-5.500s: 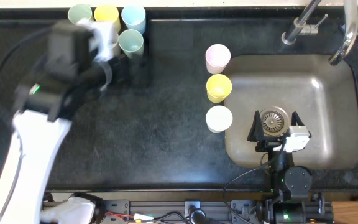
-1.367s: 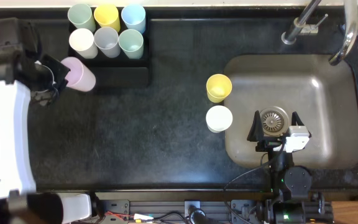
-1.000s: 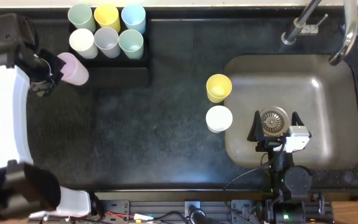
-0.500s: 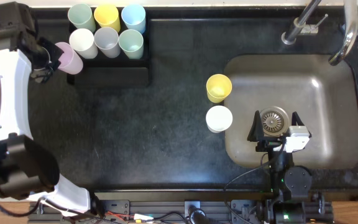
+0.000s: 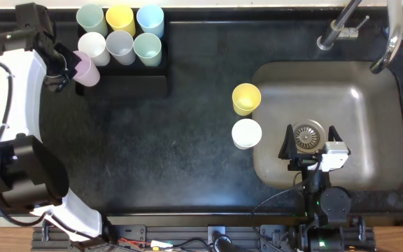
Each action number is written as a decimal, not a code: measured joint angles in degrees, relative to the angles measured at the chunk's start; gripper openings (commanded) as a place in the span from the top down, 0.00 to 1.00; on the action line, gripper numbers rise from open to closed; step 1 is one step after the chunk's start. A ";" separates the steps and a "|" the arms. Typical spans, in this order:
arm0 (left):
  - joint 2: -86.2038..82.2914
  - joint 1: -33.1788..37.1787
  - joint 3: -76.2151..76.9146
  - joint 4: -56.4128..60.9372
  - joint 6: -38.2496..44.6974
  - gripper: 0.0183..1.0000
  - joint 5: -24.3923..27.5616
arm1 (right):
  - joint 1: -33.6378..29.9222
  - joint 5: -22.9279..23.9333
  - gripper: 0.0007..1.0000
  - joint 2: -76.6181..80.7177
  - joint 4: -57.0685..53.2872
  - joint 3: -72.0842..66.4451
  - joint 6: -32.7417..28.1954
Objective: Store Cups
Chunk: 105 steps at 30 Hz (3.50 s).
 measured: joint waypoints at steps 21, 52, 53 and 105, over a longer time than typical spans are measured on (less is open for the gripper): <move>2.80 -1.14 -0.96 2.23 0.85 0.98 -2.56 | 0.00 -0.02 0.00 0.00 0.00 0.00 0.00; -10.80 -22.36 1.75 2.08 6.34 0.00 -0.09 | 0.00 -0.02 0.00 0.00 0.02 0.00 -0.04; -10.93 -26.34 2.10 2.36 6.62 0.00 -0.39 | 0.00 0.02 0.00 0.00 0.00 0.00 -0.02; 10.23 -54.97 6.60 6.21 -5.33 0.02 -1.40 | 0.00 0.00 0.00 0.00 -0.02 0.00 -0.02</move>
